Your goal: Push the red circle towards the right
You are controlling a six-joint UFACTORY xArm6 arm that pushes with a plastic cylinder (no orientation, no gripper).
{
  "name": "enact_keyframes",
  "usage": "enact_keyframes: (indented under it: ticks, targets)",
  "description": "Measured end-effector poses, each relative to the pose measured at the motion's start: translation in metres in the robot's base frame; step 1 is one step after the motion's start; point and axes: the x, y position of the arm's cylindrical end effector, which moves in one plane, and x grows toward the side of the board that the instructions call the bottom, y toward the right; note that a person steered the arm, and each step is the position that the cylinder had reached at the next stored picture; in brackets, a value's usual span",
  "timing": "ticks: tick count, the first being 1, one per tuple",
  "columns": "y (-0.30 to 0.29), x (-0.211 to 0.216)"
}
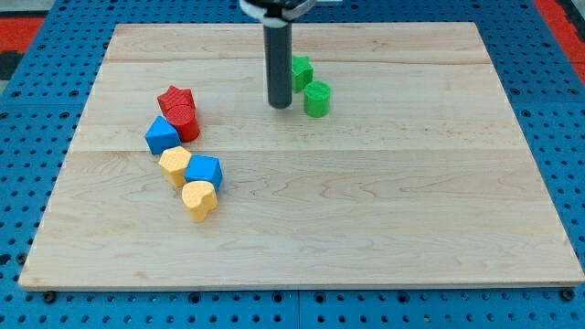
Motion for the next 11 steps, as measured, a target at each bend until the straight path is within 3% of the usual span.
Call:
enact_keyframes:
  ticks: [1, 3, 4, 6, 8, 10, 11]
  targets:
    - [0.056, 0.022]
    - [0.035, -0.05]
    - [0.047, -0.009]
    - [-0.145, -0.093]
    - [-0.104, -0.016]
    - [-0.153, -0.038]
    - [-0.185, 0.019]
